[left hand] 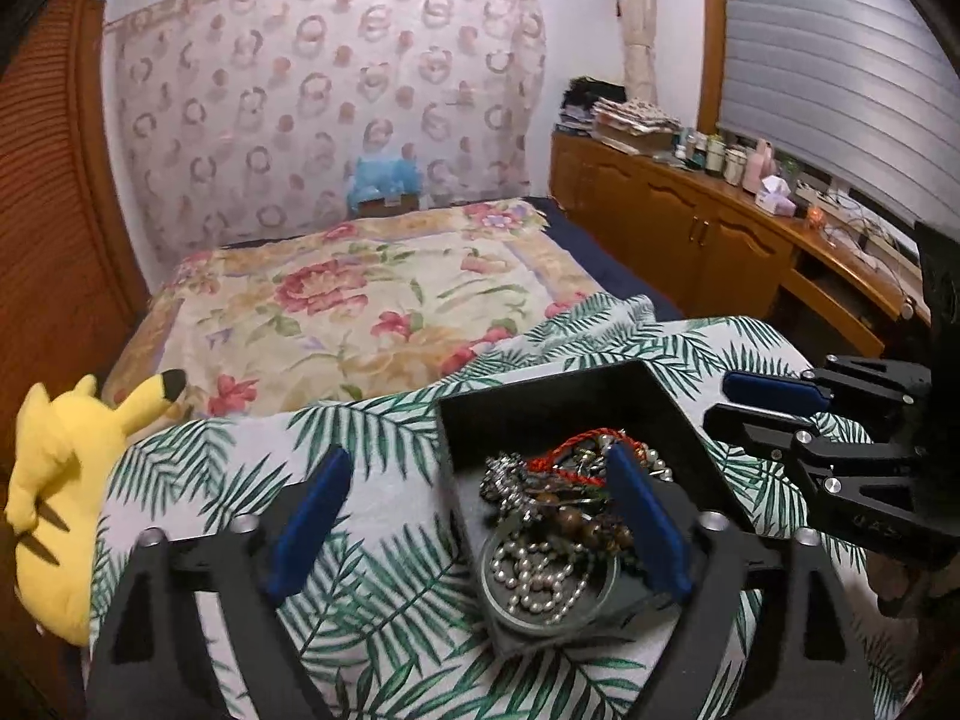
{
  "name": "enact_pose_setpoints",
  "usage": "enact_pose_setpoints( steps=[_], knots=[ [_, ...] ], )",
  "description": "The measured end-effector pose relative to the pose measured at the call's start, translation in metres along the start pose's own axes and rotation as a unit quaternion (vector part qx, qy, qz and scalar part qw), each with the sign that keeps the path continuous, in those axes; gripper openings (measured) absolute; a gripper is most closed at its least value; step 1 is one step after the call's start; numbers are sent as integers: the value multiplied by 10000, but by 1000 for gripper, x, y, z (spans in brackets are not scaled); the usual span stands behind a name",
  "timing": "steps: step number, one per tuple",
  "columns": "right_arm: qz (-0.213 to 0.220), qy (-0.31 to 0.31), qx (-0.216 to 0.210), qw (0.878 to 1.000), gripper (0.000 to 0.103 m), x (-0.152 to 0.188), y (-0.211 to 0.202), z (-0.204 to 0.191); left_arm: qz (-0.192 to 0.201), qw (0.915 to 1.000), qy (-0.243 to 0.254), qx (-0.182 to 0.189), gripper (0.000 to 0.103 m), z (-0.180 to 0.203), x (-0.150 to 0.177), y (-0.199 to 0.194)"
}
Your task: Organize jewelry
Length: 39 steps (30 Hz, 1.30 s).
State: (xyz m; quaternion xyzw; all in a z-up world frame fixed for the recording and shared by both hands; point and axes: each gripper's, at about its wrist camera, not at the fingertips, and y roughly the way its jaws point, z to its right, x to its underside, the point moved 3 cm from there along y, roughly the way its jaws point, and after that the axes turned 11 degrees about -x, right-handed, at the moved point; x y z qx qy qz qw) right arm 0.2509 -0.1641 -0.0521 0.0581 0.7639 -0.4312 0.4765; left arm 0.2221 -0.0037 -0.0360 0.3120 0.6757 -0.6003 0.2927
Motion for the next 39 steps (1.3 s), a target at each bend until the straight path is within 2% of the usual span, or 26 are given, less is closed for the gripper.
enact_pose_setpoints(
  steps=[3, 4, 9, 12, 20, 39],
  knots=[
    [55, 125, 126, 9998, 61, 5, -3, 1, -14, 9999, -73, -116, 93, -3, 3, -5],
    [59, 196, 174, 9996, 63, 7, -4, 2, -10, 9998, -101, -152, 94, -4, 5, -7],
    [148, 434, 381, 9982, 90, 15, -11, 4, -42, 9994, -209, -277, 95, -10, 13, -14],
    [216, 451, 493, 9975, 100, 17, -16, 3, -67, 9992, -226, -329, 95, -10, 19, -19],
    [363, 496, 644, 9960, 100, 28, -37, -13, -131, 9987, -374, -327, 95, -10, 38, -39],
    [1248, 388, 801, 9882, 100, 45, -129, -73, 452, 9966, -543, -418, 95, -7, 59, -139]
  ],
)
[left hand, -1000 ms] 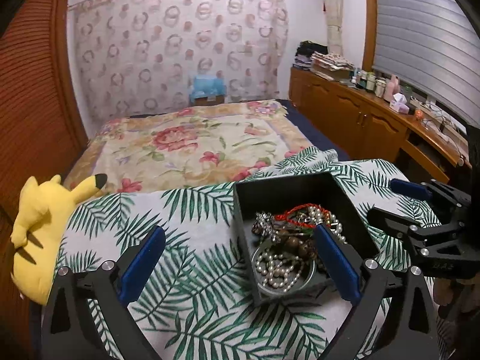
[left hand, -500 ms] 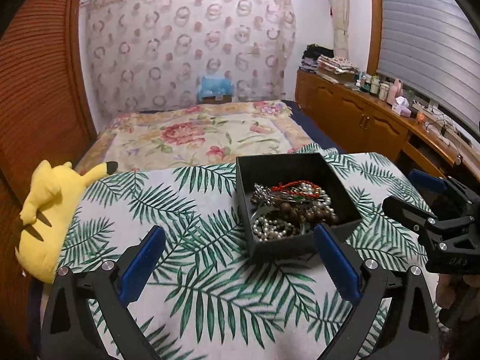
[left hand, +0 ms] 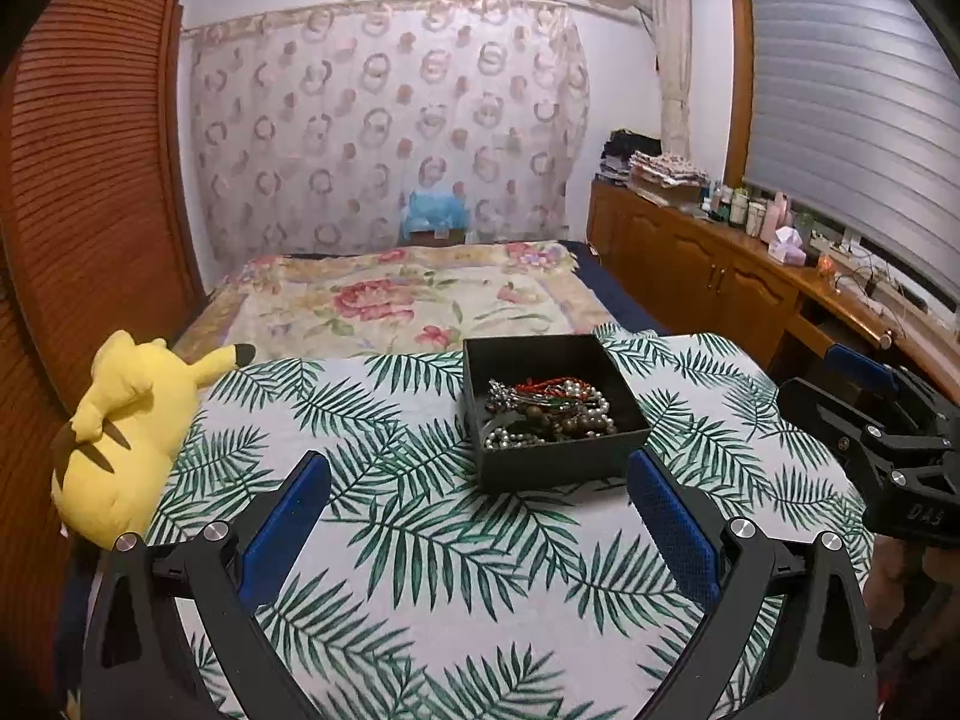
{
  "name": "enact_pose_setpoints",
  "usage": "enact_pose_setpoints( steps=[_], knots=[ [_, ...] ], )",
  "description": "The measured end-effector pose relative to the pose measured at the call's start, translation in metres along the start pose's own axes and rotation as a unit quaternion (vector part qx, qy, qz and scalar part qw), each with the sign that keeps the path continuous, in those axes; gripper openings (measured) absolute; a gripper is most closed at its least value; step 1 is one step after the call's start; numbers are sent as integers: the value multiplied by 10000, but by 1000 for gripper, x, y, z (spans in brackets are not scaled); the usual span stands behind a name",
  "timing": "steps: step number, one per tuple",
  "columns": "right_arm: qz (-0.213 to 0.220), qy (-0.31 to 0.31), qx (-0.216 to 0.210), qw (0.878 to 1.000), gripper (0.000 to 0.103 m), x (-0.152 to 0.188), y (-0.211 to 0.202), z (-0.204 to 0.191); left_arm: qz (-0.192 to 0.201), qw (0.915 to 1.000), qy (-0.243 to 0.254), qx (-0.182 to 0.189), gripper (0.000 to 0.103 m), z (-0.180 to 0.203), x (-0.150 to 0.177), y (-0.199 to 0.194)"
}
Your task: Organize jewelry
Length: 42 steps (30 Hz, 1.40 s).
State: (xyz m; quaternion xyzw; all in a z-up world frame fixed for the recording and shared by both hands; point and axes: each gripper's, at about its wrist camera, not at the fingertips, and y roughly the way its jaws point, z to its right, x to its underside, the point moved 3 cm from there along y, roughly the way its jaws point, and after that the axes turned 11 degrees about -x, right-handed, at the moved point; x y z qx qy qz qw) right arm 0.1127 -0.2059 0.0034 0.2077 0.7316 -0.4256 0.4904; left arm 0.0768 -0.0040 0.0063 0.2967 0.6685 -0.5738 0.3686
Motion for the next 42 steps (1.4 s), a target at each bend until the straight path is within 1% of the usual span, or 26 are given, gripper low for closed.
enact_pose_setpoints(
  steps=[8, 42],
  knots=[
    [104, -23, -38, 9999, 100, -1, -8, -9, 40, 10000, 12, -80, 95, -5, 3, -7],
    [54, 12, -10, 10000, 100, 4, -7, -8, 108, 9999, -14, -84, 95, -3, 1, -18]
  ],
)
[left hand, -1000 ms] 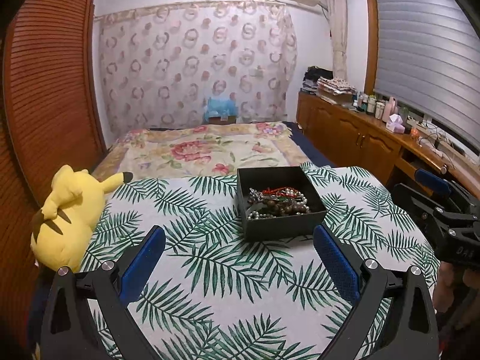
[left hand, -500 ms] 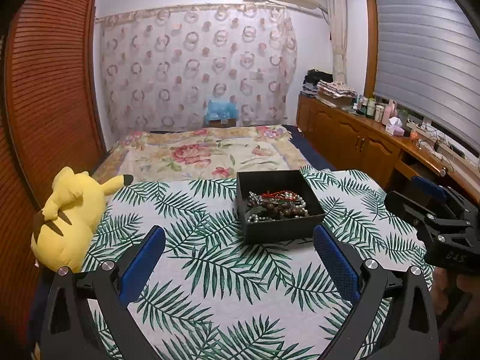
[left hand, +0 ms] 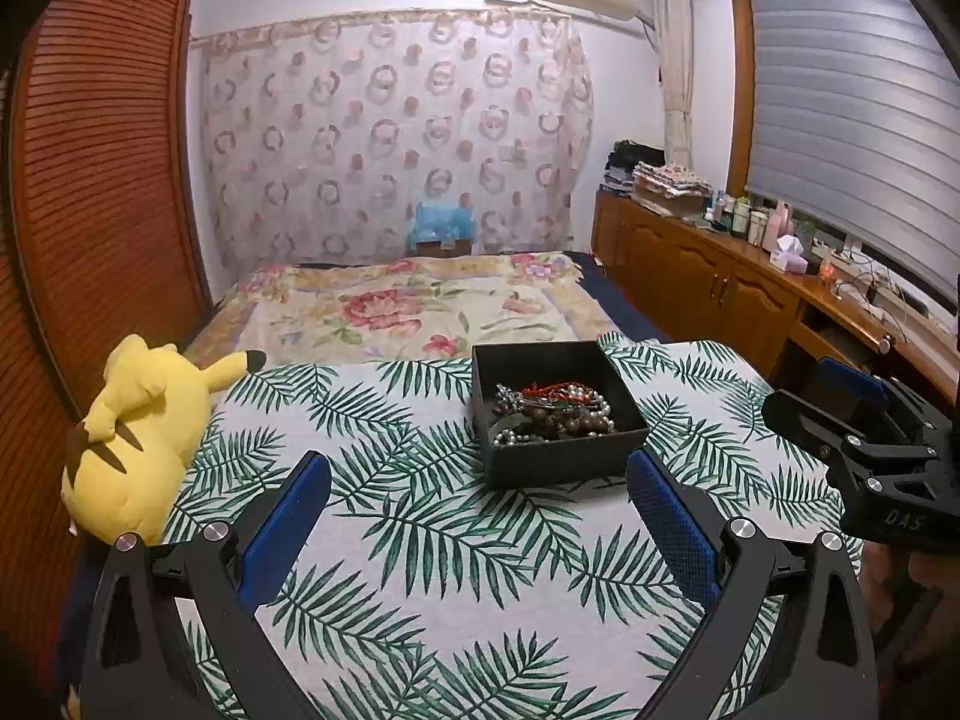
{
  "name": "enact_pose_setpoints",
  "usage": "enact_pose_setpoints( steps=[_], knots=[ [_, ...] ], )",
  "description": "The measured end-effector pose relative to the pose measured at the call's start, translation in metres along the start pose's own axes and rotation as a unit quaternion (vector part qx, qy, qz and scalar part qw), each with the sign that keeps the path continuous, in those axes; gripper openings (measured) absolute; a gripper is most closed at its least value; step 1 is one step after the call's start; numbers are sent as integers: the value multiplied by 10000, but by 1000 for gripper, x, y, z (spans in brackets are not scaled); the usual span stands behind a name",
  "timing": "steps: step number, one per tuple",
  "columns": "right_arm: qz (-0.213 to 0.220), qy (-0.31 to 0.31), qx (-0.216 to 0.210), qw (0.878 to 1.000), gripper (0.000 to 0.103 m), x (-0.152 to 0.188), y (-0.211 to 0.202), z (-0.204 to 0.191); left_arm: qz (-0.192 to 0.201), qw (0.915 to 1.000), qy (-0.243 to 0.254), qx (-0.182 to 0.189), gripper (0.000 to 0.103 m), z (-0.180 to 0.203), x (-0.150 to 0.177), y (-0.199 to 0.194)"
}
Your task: Organize jewelry
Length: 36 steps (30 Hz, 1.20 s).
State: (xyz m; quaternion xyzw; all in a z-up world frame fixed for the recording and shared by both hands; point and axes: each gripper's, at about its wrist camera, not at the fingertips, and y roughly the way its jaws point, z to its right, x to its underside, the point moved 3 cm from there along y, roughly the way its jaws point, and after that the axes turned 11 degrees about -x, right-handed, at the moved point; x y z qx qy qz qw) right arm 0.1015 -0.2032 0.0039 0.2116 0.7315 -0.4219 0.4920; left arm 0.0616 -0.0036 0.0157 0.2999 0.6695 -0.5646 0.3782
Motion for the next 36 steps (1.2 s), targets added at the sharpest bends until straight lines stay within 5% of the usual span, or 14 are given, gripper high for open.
enact_pose_setpoints(
  steps=[36],
  knots=[
    [-10, 22, -3, 10000, 100, 3, 2, 1, -24, 10000, -17, 24, 95, -1, 3, 1]
  ],
)
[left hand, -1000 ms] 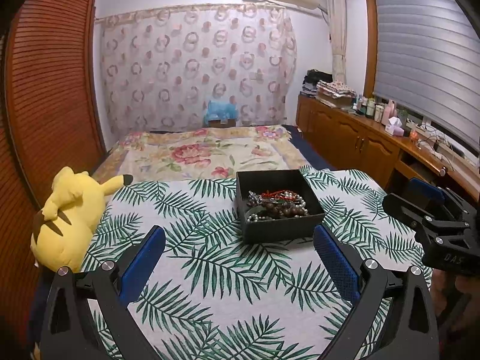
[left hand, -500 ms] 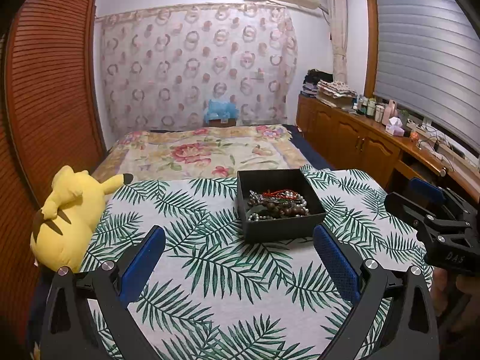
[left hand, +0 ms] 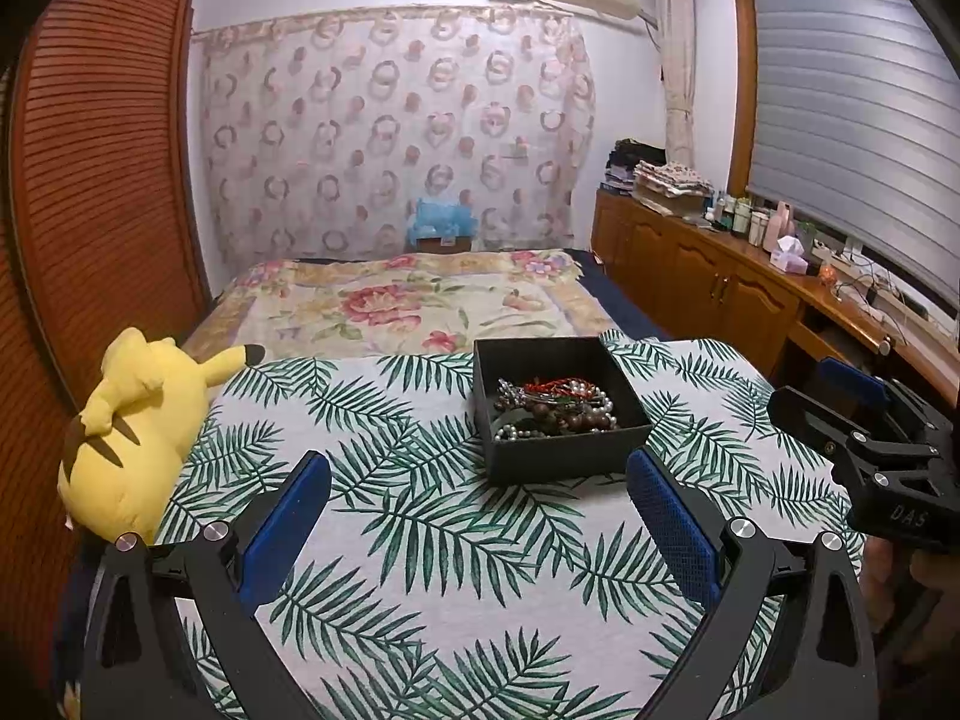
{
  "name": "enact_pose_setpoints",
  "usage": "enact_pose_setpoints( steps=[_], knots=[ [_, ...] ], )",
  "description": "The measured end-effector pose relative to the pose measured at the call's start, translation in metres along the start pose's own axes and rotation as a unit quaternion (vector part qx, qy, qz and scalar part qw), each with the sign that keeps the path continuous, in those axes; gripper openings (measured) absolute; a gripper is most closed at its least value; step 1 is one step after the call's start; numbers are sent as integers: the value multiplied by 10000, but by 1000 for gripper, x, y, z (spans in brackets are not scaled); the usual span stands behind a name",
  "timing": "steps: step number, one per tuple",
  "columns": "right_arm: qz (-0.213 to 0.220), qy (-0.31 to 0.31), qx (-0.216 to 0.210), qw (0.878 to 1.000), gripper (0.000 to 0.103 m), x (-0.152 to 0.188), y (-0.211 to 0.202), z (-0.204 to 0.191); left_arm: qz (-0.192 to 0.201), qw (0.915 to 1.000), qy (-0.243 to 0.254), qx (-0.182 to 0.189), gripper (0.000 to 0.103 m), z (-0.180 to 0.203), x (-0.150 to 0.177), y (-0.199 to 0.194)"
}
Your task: Organize jewelry
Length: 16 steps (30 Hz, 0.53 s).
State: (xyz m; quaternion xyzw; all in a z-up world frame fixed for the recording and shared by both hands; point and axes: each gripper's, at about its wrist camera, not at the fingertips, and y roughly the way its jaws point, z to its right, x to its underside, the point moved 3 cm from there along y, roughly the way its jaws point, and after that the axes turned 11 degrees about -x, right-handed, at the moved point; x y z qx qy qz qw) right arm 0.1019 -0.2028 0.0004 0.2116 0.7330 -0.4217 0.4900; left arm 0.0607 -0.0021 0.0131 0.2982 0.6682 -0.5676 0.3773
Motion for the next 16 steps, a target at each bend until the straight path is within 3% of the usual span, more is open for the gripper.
enact_pose_setpoints(
  steps=[16],
  knots=[
    [2, 0, 1, 10000, 100, 0, 0, 0, -1, 10000, -4, -7, 95, 0, 2, 1]
  ],
)
